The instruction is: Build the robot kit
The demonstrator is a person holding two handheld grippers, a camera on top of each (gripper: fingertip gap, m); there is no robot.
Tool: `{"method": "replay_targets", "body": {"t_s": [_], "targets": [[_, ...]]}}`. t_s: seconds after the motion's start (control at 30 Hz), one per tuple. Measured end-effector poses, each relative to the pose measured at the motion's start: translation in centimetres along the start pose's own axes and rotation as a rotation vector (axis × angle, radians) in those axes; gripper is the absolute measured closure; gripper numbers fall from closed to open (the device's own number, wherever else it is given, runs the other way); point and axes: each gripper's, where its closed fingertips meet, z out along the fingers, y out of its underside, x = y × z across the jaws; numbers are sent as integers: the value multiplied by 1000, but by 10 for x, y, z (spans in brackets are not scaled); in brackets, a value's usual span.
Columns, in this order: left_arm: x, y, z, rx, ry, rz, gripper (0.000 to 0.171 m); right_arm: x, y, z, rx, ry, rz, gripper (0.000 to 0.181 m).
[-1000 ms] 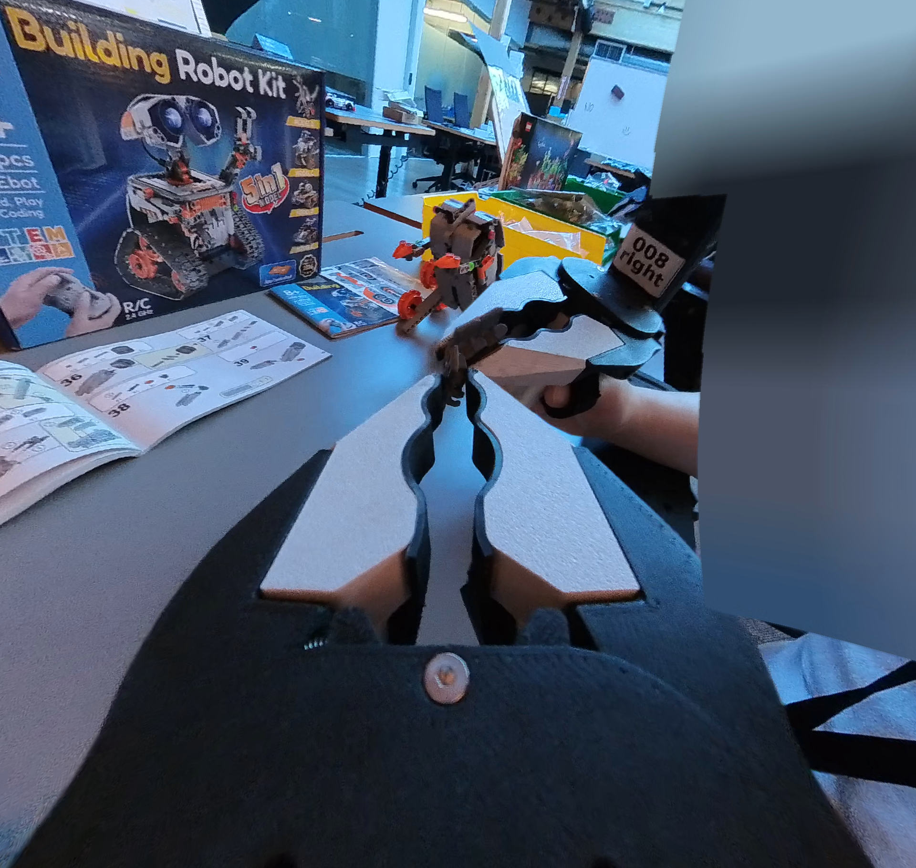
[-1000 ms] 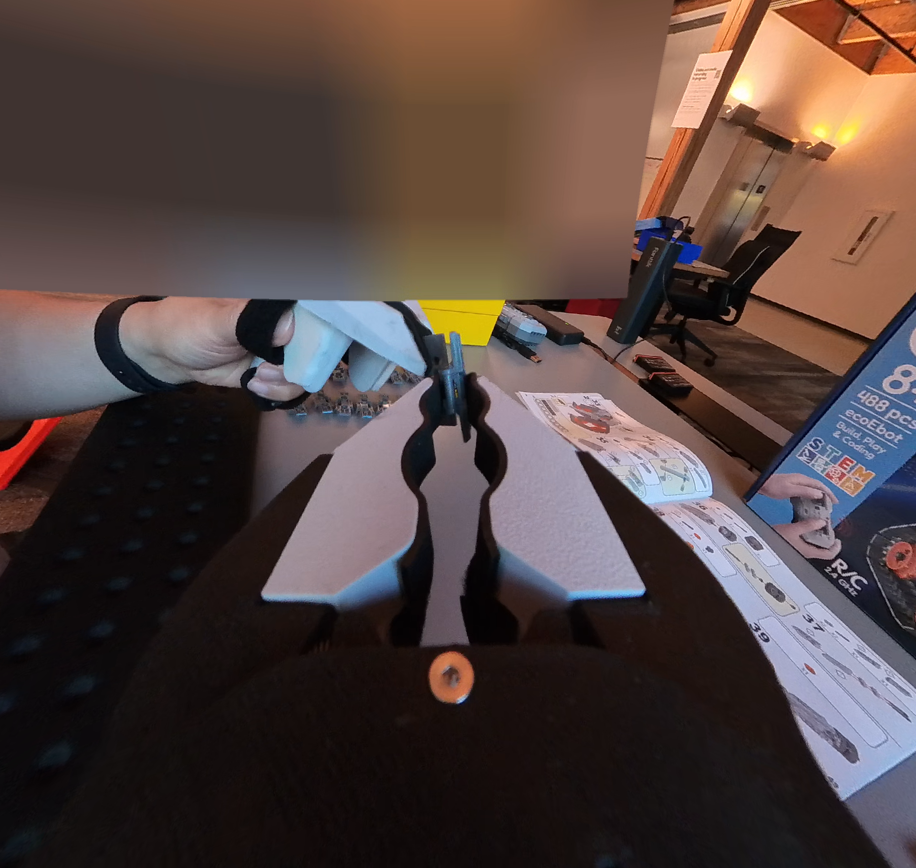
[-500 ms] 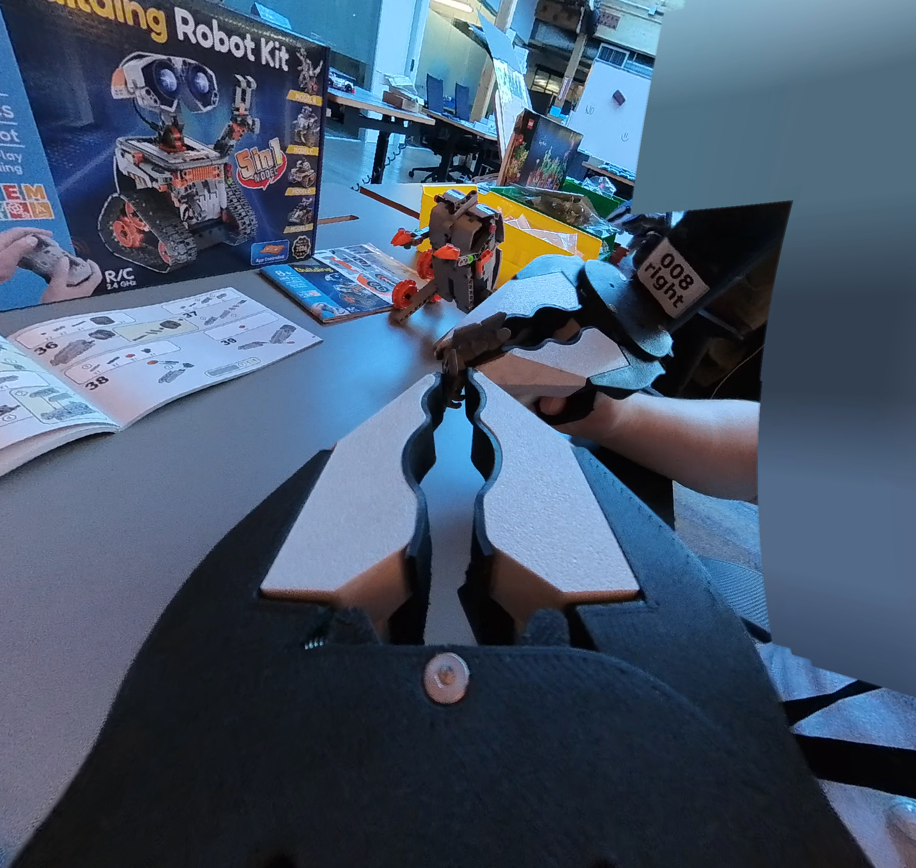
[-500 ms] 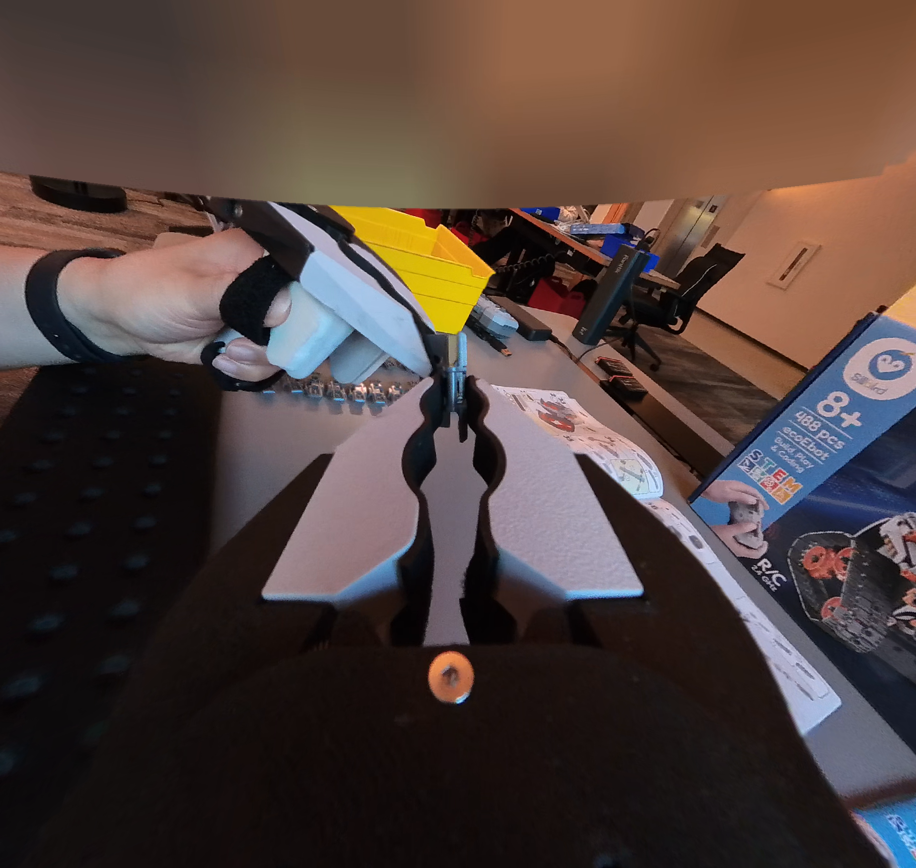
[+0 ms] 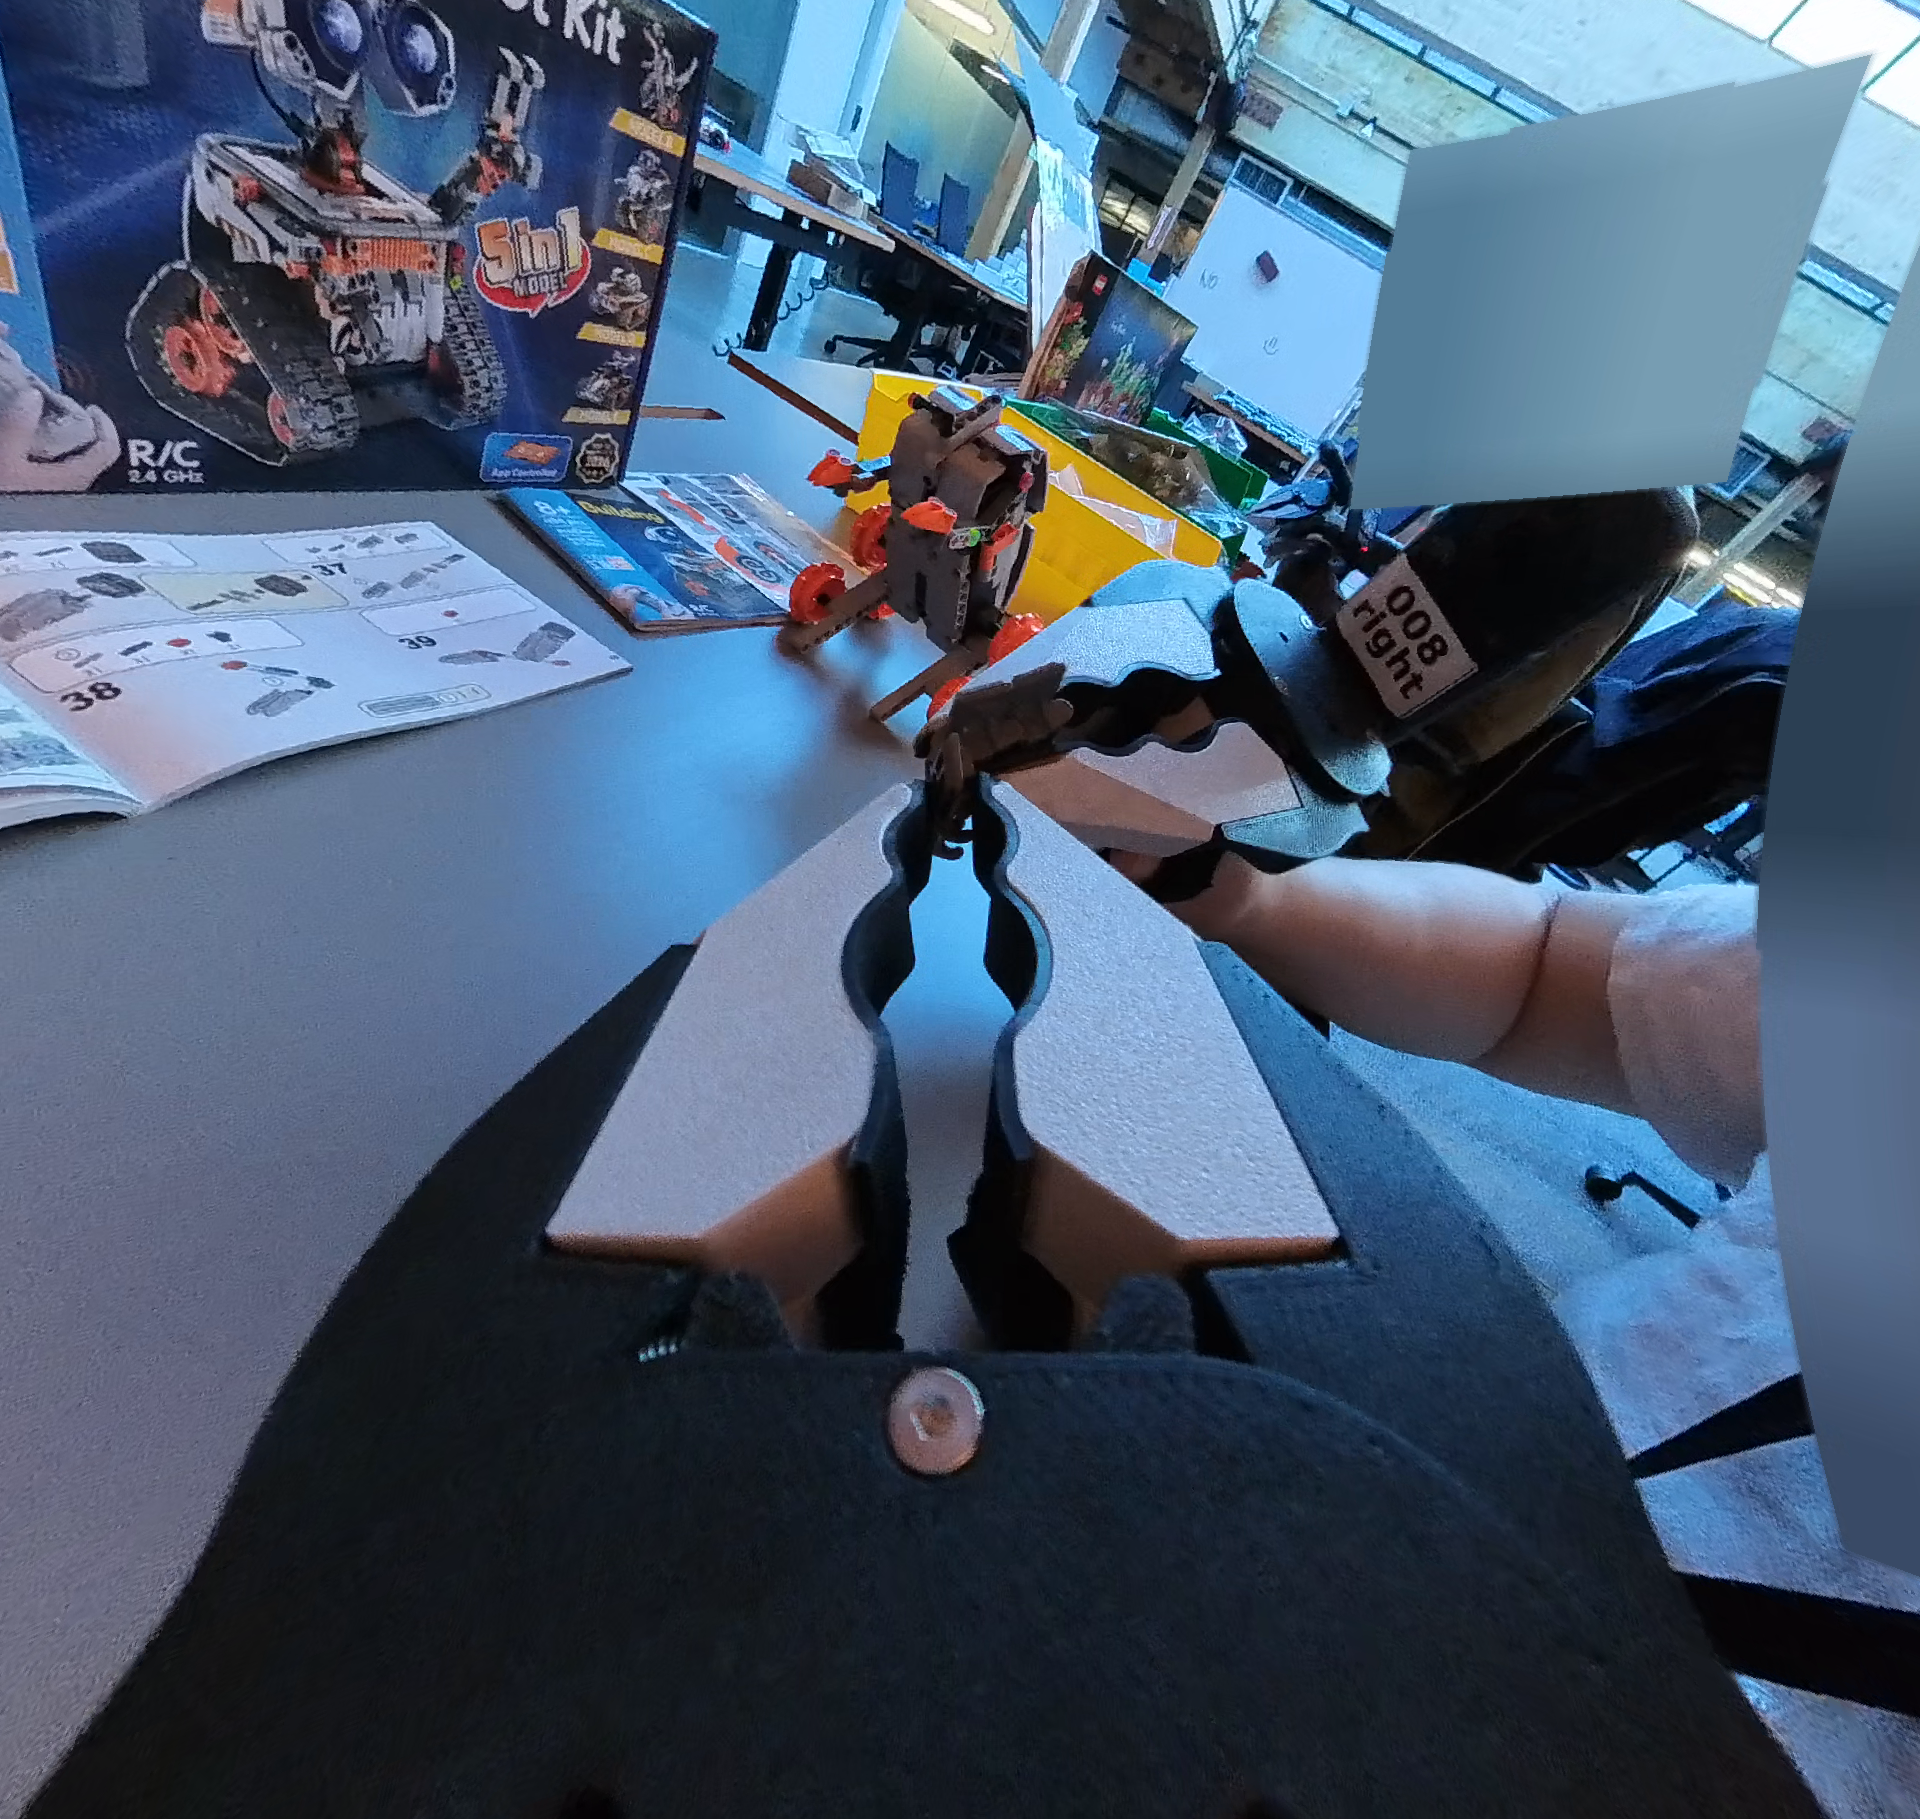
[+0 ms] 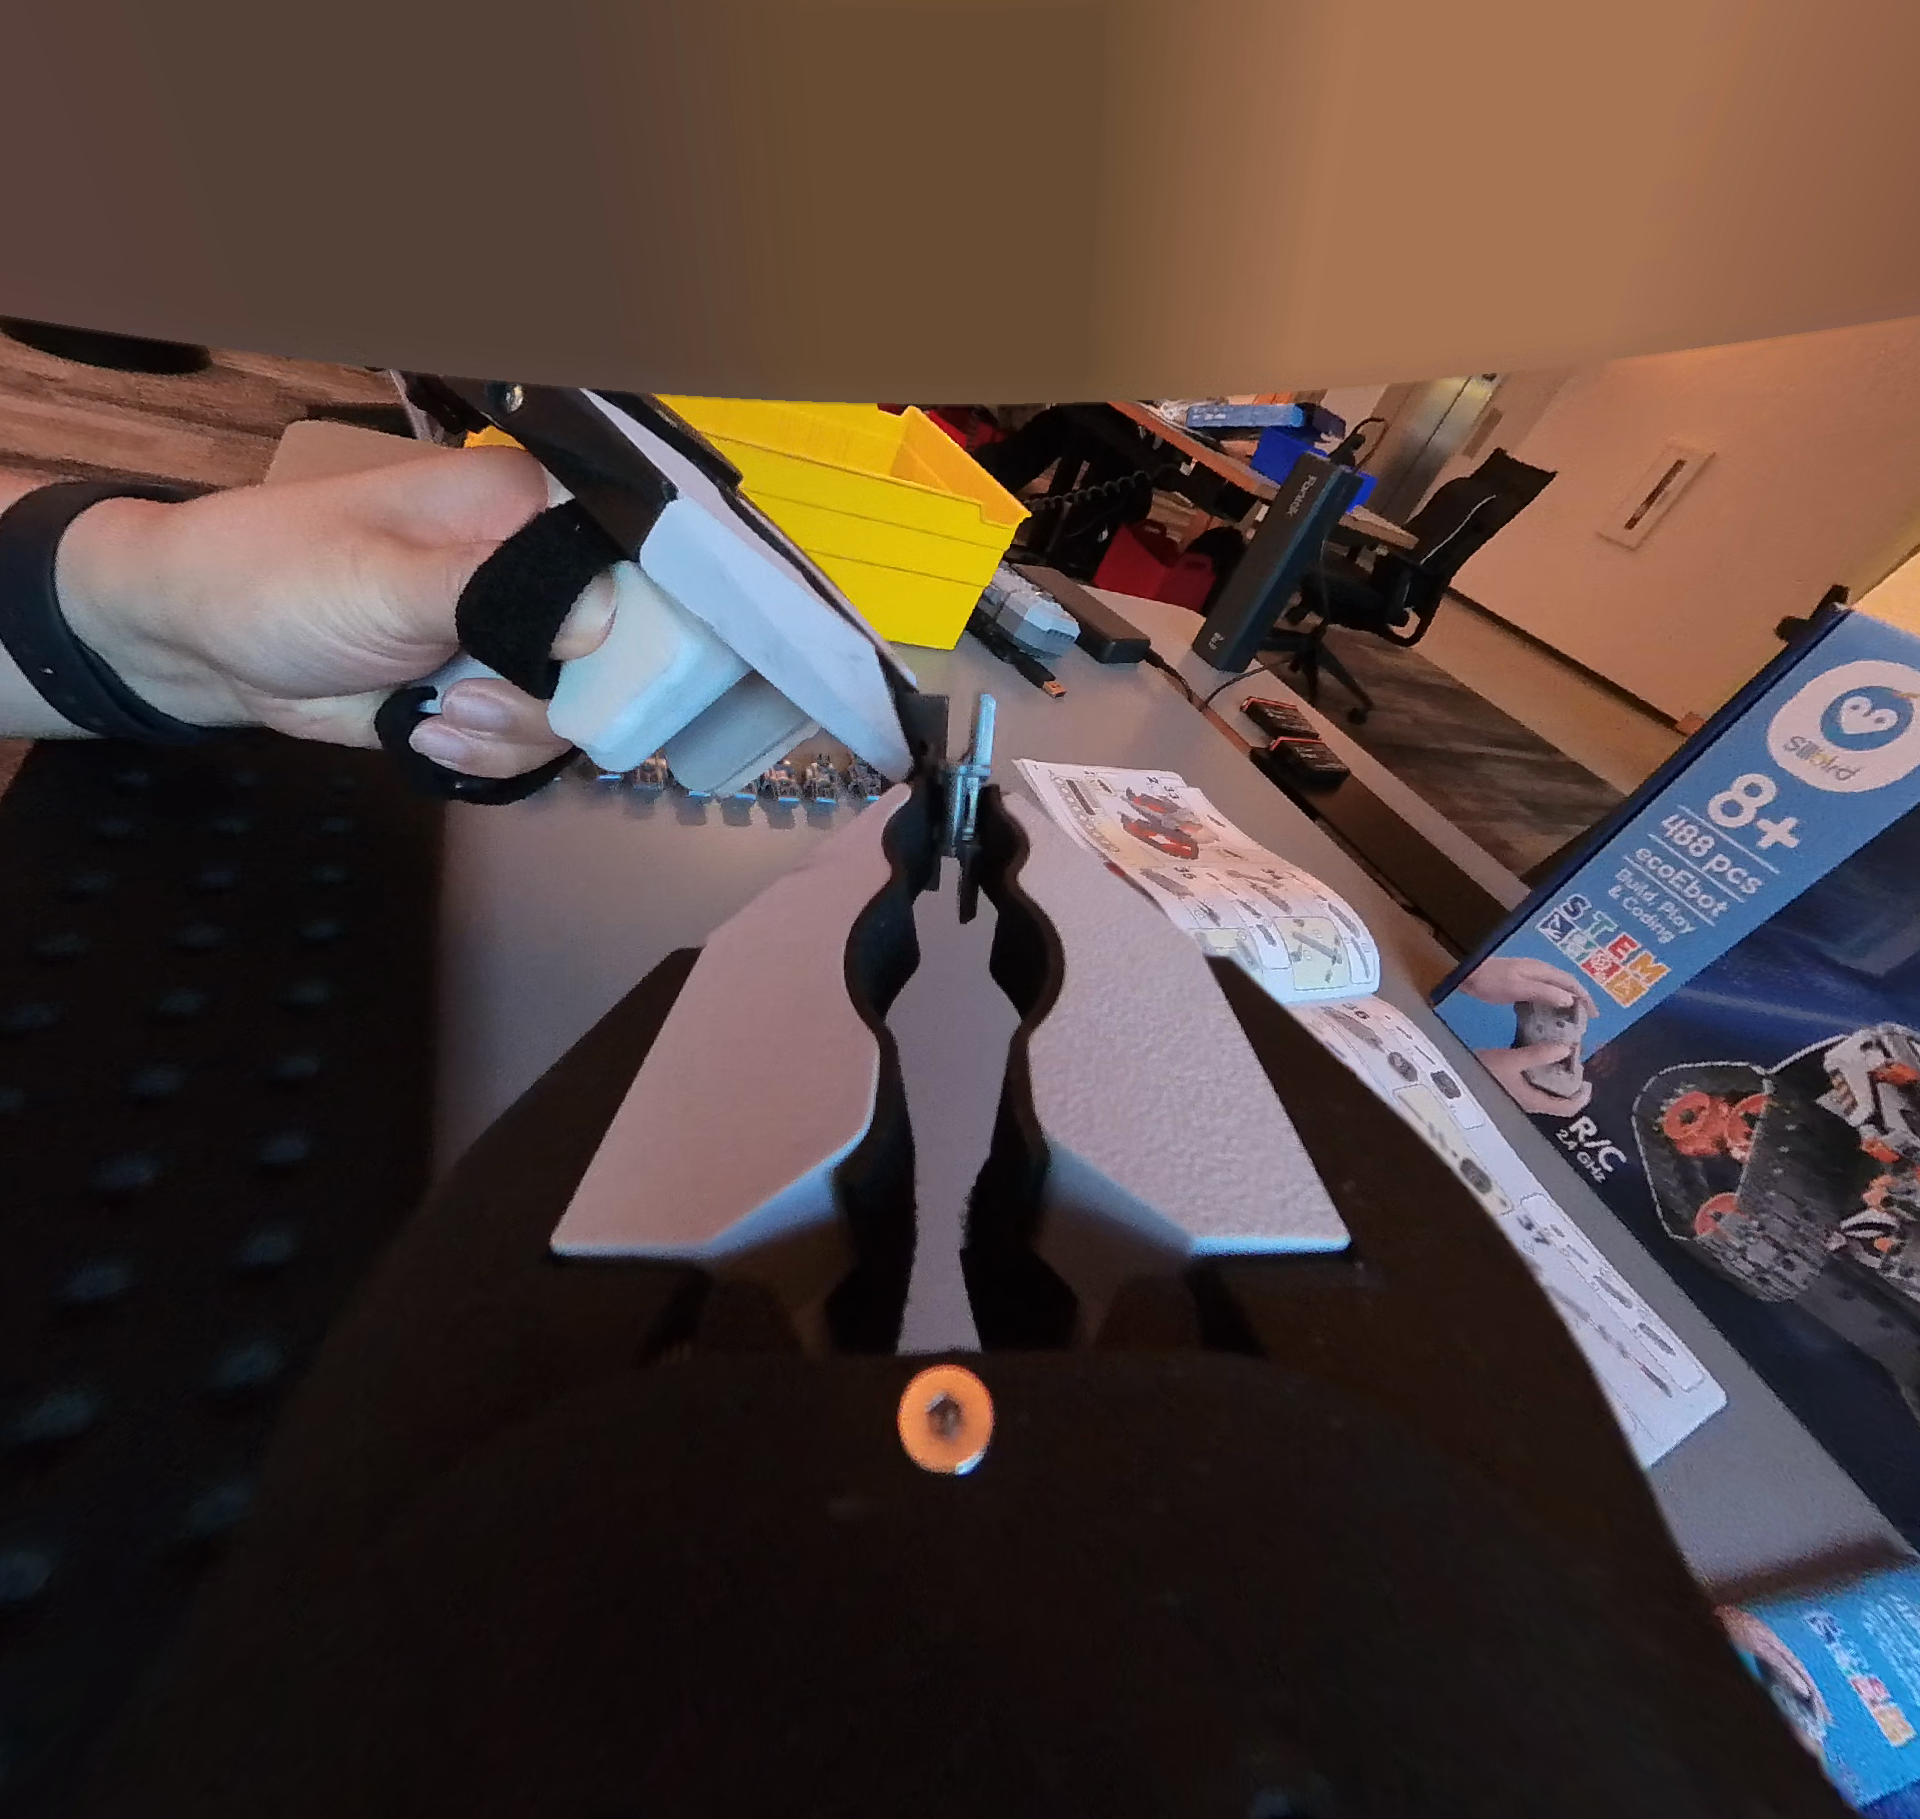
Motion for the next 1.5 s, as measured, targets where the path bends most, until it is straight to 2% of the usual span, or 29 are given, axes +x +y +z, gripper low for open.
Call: {"method": "replay_targets", "body": {"t_s": [0.13,0.23,0.4,0.53,0.6,0.67,0.77,0.87,0.93,1.03,1.13,1.17,1.23,1.37,1.5], "targets": [[-4,-1,0,14,5,-38,167,-4,3,2,-17,-13,18,176],[-7,-4,0,22,-2,-35,166,0,3,5,-25,39,-16,176],[-11,-9,4,40,3,-53,166,10,3,7,9,-48,297,176],[-13,-6,3,42,43,-102,160,9,7,6,16,-86,392,176],[-9,-6,-1,53,80,-94,149,6,0,3,63,-124,386,176],[0,-4,-4,39,125,-61,156,7,-6,-1,102,-106,306,176],[8,-4,-6,39,115,47,161,5,-14,-5,143,-100,213,175],[11,-7,-5,55,95,115,167,6,-16,-6,159,-102,236,175],[9,-8,-4,55,86,106,168,8,-13,-4,155,-127,348,175],[2,-8,-3,53,90,19,167,12,-5,1,150,-208,652,176],[-8,-3,0,31,73,-52,151,11,1,6,167,-328,965,176],[-8,-1,1,15,82,-69,156,12,4,8,172,-344,1045,176],[-9,1,3,6,91,-108,159,10,9,10,161,-374,1130,176],[-15,1,4,8,98,-194,160,12,17,12,139,-362,1187,177],[-21,2,3,5,79,-202,160,13,25,14,139,-384,1344,177]]}}
